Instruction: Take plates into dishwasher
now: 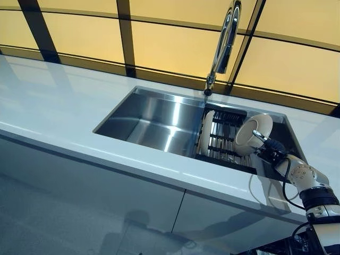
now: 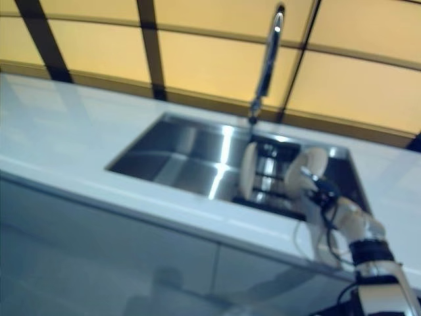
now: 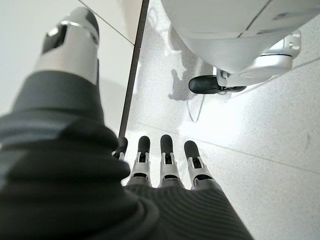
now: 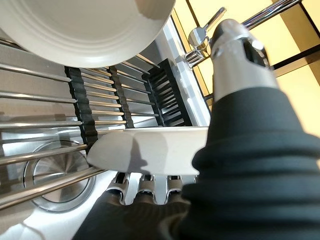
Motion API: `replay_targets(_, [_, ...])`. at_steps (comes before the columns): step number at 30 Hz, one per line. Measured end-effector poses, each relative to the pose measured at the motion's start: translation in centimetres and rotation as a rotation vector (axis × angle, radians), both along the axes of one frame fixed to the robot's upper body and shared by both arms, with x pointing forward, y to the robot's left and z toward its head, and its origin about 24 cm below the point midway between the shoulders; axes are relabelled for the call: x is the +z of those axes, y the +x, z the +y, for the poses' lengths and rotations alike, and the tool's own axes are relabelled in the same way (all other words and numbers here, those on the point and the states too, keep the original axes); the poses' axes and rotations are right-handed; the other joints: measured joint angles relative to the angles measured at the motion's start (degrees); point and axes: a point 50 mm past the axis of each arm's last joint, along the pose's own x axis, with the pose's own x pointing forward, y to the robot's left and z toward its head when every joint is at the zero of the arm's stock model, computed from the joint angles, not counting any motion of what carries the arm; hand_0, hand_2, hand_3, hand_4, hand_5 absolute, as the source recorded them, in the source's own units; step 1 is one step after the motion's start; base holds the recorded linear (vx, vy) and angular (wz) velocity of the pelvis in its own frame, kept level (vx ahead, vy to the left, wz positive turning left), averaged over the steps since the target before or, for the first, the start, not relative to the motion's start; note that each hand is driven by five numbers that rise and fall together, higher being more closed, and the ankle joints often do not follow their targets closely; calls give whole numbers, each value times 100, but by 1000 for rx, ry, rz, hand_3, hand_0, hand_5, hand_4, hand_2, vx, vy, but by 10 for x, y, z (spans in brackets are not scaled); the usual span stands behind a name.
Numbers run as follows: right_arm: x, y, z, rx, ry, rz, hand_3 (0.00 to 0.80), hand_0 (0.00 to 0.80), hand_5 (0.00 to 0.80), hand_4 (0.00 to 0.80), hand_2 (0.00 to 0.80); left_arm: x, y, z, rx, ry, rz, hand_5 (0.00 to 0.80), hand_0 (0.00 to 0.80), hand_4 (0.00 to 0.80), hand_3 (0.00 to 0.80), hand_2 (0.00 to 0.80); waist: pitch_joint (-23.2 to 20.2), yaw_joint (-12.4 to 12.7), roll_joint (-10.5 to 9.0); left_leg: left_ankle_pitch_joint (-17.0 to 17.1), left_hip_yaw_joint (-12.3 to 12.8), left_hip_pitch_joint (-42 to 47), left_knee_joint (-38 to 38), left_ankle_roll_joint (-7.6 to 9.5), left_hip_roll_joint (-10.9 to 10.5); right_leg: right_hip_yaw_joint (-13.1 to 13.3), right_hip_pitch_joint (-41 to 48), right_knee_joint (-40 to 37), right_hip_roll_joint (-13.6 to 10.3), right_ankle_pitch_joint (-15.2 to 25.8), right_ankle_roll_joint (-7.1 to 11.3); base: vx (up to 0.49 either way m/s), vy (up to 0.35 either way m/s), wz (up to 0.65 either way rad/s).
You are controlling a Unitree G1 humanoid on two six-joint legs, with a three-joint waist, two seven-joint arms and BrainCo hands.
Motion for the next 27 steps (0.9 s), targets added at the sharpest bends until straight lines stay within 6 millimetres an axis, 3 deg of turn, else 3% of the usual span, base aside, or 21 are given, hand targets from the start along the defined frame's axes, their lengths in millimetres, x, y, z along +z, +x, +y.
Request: replay_targets(27, [-1,2,-4,-37,5,23,0,0,0,0,0,3,10,-2,-15,-3,-29,0,0,0,0,0,226,3,9,-6,-19,-249,150,-8,-13,-23,-173,4,-12,23,-11,-6,-3,0])
